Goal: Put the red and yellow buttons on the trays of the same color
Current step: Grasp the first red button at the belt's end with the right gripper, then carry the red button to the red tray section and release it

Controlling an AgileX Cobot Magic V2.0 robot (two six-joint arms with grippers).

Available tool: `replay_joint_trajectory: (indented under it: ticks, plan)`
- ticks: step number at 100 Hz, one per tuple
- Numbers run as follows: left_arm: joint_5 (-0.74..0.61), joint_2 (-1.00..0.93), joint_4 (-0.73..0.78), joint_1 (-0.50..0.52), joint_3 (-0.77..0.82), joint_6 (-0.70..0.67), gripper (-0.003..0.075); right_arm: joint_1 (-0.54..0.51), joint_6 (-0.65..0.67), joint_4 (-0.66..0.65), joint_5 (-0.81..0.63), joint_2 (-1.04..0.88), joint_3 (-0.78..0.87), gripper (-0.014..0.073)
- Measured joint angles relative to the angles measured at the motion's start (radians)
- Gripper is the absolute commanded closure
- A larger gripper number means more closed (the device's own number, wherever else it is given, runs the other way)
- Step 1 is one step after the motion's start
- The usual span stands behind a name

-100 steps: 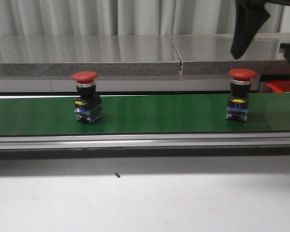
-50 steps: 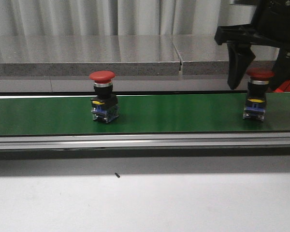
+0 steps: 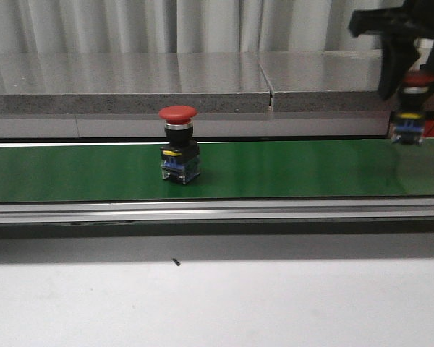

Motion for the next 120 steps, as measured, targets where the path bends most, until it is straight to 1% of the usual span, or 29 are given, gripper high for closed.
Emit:
replay_joint_trajectory:
  ticks: [23,37,49,60,72,98,120]
  plan:
    - [0.0,0.0,0.0,0.0,0.0,0.0,0.0741,-0.228,-0.077,0.02,0.028,0.026,-0.166,0.0454]
    - [0.0,0.0,0.0,0.0,0.0,0.0,0.0741,-0.323,-0.153,0.074,0.036,0.101,-0.244,0.0454]
    - [0.0,0.0,0.0,0.0,0.0,0.0,0.0741,-0.374,-0.228,0.128,0.036,0.186,-0.307,0.0454]
    - [0.0,0.0,0.0,0.0,0.0,0.0,0.0741,-0.402,-0.292,0.182,0.02,0.274,-0.366,0.0454]
    - [0.0,0.0,0.0,0.0,0.0,0.0,0.0741,-0.419,-0.33,0.219,-0.008,0.361,-0.415,0.0454]
    - [0.0,0.0,0.0,0.0,0.0,0.0,0.0741,-0.425,-0.337,0.23,-0.082,0.485,-0.453,0.0454]
    - [0.0,0.0,0.0,0.0,0.0,0.0,0.0741,-0.425,-0.337,0.23,-0.095,0.532,-0.453,0.045]
